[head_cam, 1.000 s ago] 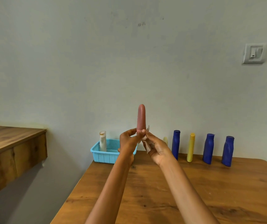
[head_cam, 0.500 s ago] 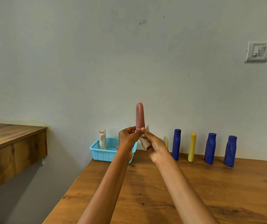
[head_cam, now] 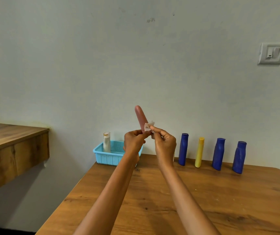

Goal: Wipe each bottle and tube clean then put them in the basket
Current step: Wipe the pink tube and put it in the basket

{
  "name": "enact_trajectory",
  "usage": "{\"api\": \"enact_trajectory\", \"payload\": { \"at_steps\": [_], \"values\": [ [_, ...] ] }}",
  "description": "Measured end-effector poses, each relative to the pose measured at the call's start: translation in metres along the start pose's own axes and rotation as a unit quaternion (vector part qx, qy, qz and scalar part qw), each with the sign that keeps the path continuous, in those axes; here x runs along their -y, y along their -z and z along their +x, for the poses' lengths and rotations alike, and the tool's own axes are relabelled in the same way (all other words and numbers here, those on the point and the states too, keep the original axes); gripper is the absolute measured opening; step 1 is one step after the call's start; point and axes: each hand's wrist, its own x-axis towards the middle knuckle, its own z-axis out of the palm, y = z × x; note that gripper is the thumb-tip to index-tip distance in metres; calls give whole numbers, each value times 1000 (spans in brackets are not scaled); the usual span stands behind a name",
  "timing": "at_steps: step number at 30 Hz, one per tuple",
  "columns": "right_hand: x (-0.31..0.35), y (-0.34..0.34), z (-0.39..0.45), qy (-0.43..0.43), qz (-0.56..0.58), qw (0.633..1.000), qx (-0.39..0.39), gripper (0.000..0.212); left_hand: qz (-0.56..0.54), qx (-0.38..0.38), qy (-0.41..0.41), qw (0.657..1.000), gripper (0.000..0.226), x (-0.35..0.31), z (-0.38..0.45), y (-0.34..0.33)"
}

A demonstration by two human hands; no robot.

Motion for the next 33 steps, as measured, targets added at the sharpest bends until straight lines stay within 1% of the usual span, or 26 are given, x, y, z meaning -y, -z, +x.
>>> {"api": "enact_trajectory", "payload": {
  "at_steps": [2, 5, 6, 7, 8, 11, 13, 14, 16, 17, 18, 22, 25, 27, 29, 31, 33],
  "values": [
    [-3, 5, 2, 2, -5, 1000, -11, 15, 0, -3, -1, 1000, 14, 1, -2, 0],
    [-9, 8, 8, -27, -7, 999, -45, 16, 2, -3, -1, 1000, 27, 1, -4, -3],
    [-10, 8, 9, -38, 5, 998, -42, 17, 15, 0, -8, 1000, 24, 2, -4, -5],
    [-10, 8, 10, -46, 20, 998, -27, 20, 31, 4, -18, 999, 18, 1, -5, -7],
    [-10, 7, 10, -50, 35, 998, -7, 24, 46, 6, -27, 999, 17, 2, -5, -9],
    [-5, 6, 9, -71, 79, 994, 37, 30, 56, -3, -42, 998, 27, 6, 0, -10],
    [-3, 8, 10, -132, 101, 984, 70, 25, 65, 2, -49, 997, 26, 7, 2, -7],
    [-2, 10, 12, -165, 98, 977, 96, 22, 74, 4, -50, 996, 21, 8, 2, -5],
    [0, 15, 13, -194, 59, 967, 155, 26, 93, -2, -45, 995, 11, 12, 2, -3],
    [-1, 16, 14, -187, 29, 967, 170, 29, 101, -6, -38, 994, 11, 14, 1, -3],
    [0, 17, 15, -172, 5, 971, 166, 31, 109, -8, -32, 993, 12, 15, 0, -4],
    [5, 11, 13, -102, 2, 993, 57, 35, 129, -8, -42, 991, 14, 12, -2, -6],
    [10, 5, 10, -15, -50, 998, 33, 37, 110, 1, -56, 992, 10, 13, 2, -6],
    [12, 5, 11, 30, -62, 997, 45, 39, 107, 8, -66, 992, 9, 11, 3, -6],
    [12, 9, 14, 41, -55, 994, 84, 43, 115, 25, -77, 990, 18, 8, 4, -5],
    [12, 16, 19, -7, -24, 990, 138, 48, 128, 52, -87, 987, 30, 8, 5, -2],
    [11, 24, 23, -64, 16, 980, 188, 47, 156, 86, -96, 979, 37, 8, 7, 1]
  ]
}}
